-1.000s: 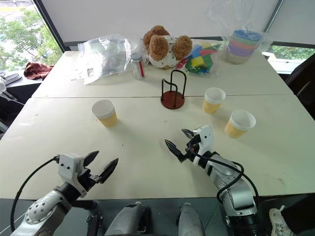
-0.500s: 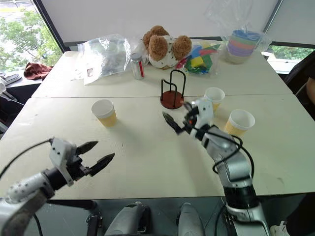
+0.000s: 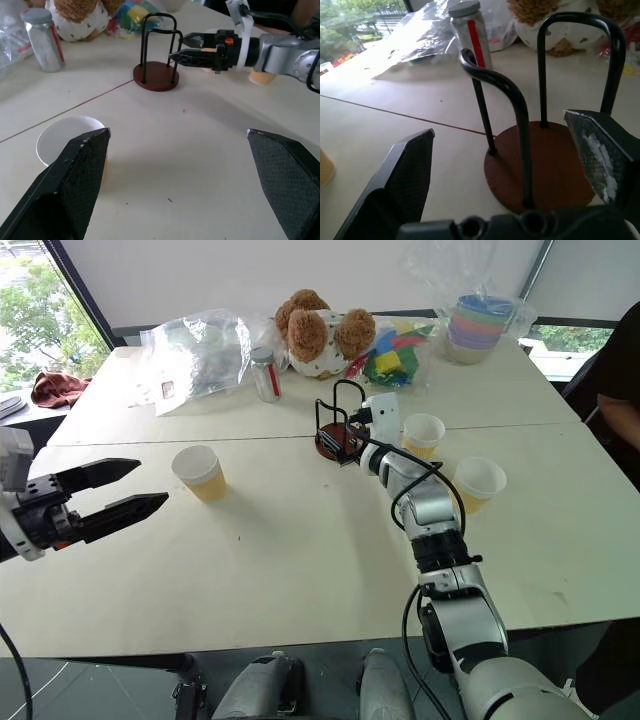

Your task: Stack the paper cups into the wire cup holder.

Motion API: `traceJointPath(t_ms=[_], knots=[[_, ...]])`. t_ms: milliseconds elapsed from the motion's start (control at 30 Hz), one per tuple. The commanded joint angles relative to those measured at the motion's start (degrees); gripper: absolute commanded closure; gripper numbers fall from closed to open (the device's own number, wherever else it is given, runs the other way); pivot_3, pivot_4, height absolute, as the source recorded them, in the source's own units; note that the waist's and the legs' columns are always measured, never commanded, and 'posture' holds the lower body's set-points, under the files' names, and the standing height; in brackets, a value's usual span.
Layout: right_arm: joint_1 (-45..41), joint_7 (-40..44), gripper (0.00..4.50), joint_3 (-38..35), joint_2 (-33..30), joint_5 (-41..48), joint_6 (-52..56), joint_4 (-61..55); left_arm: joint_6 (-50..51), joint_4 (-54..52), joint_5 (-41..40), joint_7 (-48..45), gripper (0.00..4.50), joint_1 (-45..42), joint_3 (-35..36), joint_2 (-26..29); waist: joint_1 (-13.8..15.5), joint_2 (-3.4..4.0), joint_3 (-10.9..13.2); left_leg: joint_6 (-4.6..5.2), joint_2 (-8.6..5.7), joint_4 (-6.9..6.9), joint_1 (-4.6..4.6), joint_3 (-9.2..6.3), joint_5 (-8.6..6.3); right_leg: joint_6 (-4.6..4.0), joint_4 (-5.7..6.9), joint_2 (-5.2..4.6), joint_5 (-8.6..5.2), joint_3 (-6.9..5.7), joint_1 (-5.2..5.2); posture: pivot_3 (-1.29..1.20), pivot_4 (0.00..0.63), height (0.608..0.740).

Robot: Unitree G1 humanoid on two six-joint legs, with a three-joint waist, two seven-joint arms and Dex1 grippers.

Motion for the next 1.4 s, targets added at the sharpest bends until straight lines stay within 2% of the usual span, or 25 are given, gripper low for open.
traceJointPath(t_ms=[33, 67, 233, 267, 400, 567, 733, 867, 1033, 1267, 1400], knots=[[-3.7, -0.2, 0.94, -1.8, 1.1, -0.4, -3.7, 4.7, -0.7, -0.5, 1.7, -0.1, 0.0, 0.6, 0.7, -0.6, 0.1, -0.05, 0.0, -0.06, 0.0, -0.18, 0.0, 0.06, 0.05, 0.0, 0.02, 0.0, 0.0, 0.1, -0.13, 0.0, 0.15, 0.74], [-3.9, 0.3, 1.34, -1.7, 1.3, -0.3, -4.3, 5.0, -0.9, -0.5, 1.8, 0.0, 0.0, 0.8, 0.8, -1.0, 0.2, -0.05, 0.0, -0.11, 0.0, -0.3, -0.01, 0.11, 0.09, 0.0, 0.05, 0.0, 0.0, 0.18, -0.22, 0.0, 0.15, 0.74], [-3.4, 1.8, 4.07, -0.7, 2.2, -0.5, -5.1, 3.7, -1.4, -1.5, 3.8, 0.0, 0.0, 2.1, 0.1, -2.3, 0.1, -0.05, 0.0, -0.15, 0.0, -0.53, -0.06, 0.17, 0.11, -0.01, 0.17, 0.04, 0.0, 0.56, -0.55, 0.0, 0.15, 0.74], [-3.3, 1.8, 4.47, -0.6, 2.3, -0.6, -5.0, 3.5, -1.4, -1.6, 3.9, 0.1, 0.0, 2.1, 0.1, -2.4, 0.1, -0.05, 0.0, -0.15, 0.0, -0.53, -0.06, 0.19, 0.11, -0.01, 0.17, 0.04, 0.0, 0.59, -0.55, 0.0, 0.15, 0.74], [-3.2, 0.0, 4.47, -0.8, 2.7, -1.0, -3.2, -0.1, -1.0, -2.0, 4.0, 0.0, 0.0, 2.2, 0.3, -2.3, 0.0, -0.06, 0.0, -0.19, 0.0, -0.53, -0.04, 0.29, 0.13, -0.01, 0.16, 0.05, 0.0, 0.69, -0.58, 0.0, 0.15, 0.74], [6.3, 2.1, 4.47, 3.5, 0.7, 5.2, 16.6, -31.8, -0.5, -0.5, 5.7, -2.8, 0.0, 2.5, 1.6, 0.1, 0.4, -0.06, 0.0, -0.21, 0.01, -0.58, -0.11, 0.21, 0.14, -0.03, 0.23, 0.05, -0.02, 0.73, -0.71, 0.0, 0.15, 0.74], [17.4, 6.8, 4.47, 3.8, -3.3, 13.2, 25.5, -50.5, -0.7, 1.9, 6.7, -4.9, 0.0, 0.8, 0.0, 1.3, 0.7, -0.1, -0.1, 0.01, -0.01, -0.57, -0.1, 0.19, 0.02, -0.04, 0.16, 0.08, -0.02, 0.75, -0.62, 0.0, 0.15, 0.74], [22.9, 13.7, 4.47, 3.6, -10.1, 14.1, 21.7, -52.5, -0.9, 4.6, 8.0, -8.7, 0.0, 0.7, -1.5, 1.9, 0.5, -0.11, -0.1, 0.24, -0.05, -0.49, -0.07, 0.3, -0.01, -0.04, 0.09, 0.07, -0.02, 0.77, -0.53, 0.0, 0.15, 0.74], [23.4, 22.2, 4.47, 4.6, -15.5, 13.1, 13.7, -47.6, -1.5, 5.8, 9.6, -11.2, 0.0, -0.4, -4.2, 1.4, 0.2, -0.15, 0.0, 0.28, 0.03, -0.49, 0.01, 0.39, 0.04, -0.05, 0.19, 0.18, -0.02, 0.85, -0.54, 0.0, 0.15, 0.74], [23.5, 26.2, 4.47, 6.7, -16.3, 11.5, 8.9, -43.7, -0.5, 4.2, 8.8, -10.9, 0.0, -1.8, -5.8, 0.5, 0.6, -0.17, 0.0, 0.27, 0.03, -0.5, 0.0, 0.37, 0.04, -0.05, 0.19, 0.14, -0.03, 0.93, -0.56, 0.0, 0.15, 0.74], [24.7, 25.5, 2.95, 6.7, -16.2, 11.4, 8.9, -44.2, 0.9, 2.4, 7.5, -10.5, 0.0, -1.6, -5.6, 0.7, 0.6, -0.17, 0.0, 0.26, 0.01, -0.5, -0.02, 0.34, 0.04, -0.05, 0.18, 0.07, -0.03, 0.96, -0.56, 0.0, 0.15, 0.74]])
